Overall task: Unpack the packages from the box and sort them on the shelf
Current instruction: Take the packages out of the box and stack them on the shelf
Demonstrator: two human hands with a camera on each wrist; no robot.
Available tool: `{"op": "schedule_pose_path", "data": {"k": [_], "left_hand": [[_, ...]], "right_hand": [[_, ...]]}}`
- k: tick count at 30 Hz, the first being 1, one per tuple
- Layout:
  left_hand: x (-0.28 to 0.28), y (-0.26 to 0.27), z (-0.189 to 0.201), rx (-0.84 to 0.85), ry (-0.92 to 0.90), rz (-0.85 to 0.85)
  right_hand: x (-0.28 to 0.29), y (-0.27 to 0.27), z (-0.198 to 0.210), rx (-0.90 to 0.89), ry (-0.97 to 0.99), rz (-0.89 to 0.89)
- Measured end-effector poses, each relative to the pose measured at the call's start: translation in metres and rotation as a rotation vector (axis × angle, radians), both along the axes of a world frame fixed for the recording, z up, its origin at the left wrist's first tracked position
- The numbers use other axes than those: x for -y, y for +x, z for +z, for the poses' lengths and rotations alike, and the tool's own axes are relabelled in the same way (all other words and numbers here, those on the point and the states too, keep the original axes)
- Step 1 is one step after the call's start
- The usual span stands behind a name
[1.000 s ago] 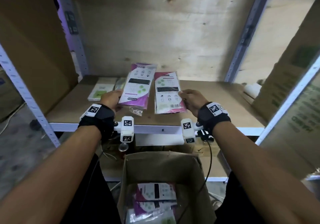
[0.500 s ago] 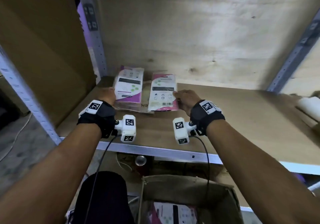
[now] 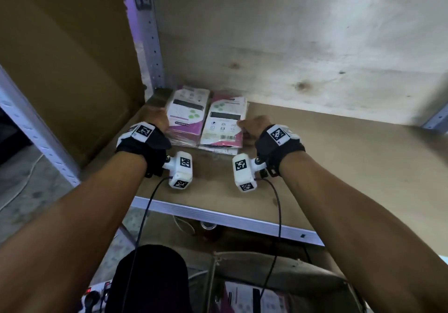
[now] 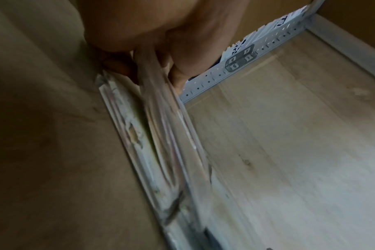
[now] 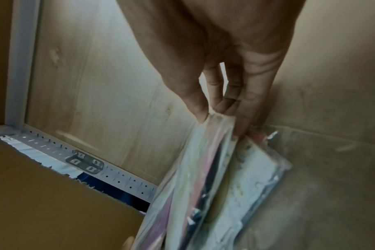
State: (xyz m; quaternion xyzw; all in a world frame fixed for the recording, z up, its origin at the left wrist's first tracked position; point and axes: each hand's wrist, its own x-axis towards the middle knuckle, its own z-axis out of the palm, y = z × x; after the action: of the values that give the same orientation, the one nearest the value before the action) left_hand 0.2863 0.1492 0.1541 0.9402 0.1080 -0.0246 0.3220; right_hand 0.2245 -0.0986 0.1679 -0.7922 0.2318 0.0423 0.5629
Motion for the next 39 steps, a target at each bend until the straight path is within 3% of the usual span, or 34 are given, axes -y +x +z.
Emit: {"op": "schedule_pose_path", "data": {"k": [2, 5, 11, 15, 20, 27, 32, 39], "left_hand": [[-0.002, 0.006, -0.004, 0.003, 0.087, -0.069], [-0.002, 0.001, -0.002, 0.074, 0.018, -0.088], [-0.006, -0.019, 0.012, 0.09, -0.057, -0.026], [-0.002, -0.053, 0.038, 0.12, -0.047, 0.034], [0.019, -0.12, 0.066, 0.282, -0.037, 0.049], [0.063, -0.212, 0.075, 0.289, -0.467, -0.151], [0.094, -0.278, 0.049, 0.204, -0.631, -0.333], [0.119, -0.346, -0.016, -0.017, -0.559, -0.512]], "right_hand": [[0.002, 0.005, -0.004, -0.003, -0.028, 0.001], [0.002, 0.005, 0.001, 0.0, -0.09, 0.0], [0.004, -0.034, 0.027, 0.045, 0.004, 0.064], [0.006, -0.071, 0.045, 0.035, 0.021, 0.059], [0.01, -0.137, 0.07, 0.065, 0.078, 0.064], [0.027, -0.243, 0.092, 0.142, 0.151, 0.083], [0.04, -0.312, 0.077, 0.129, 0.163, 0.078], [0.066, -0.365, -0.001, 0.048, 0.096, 0.125]]}}
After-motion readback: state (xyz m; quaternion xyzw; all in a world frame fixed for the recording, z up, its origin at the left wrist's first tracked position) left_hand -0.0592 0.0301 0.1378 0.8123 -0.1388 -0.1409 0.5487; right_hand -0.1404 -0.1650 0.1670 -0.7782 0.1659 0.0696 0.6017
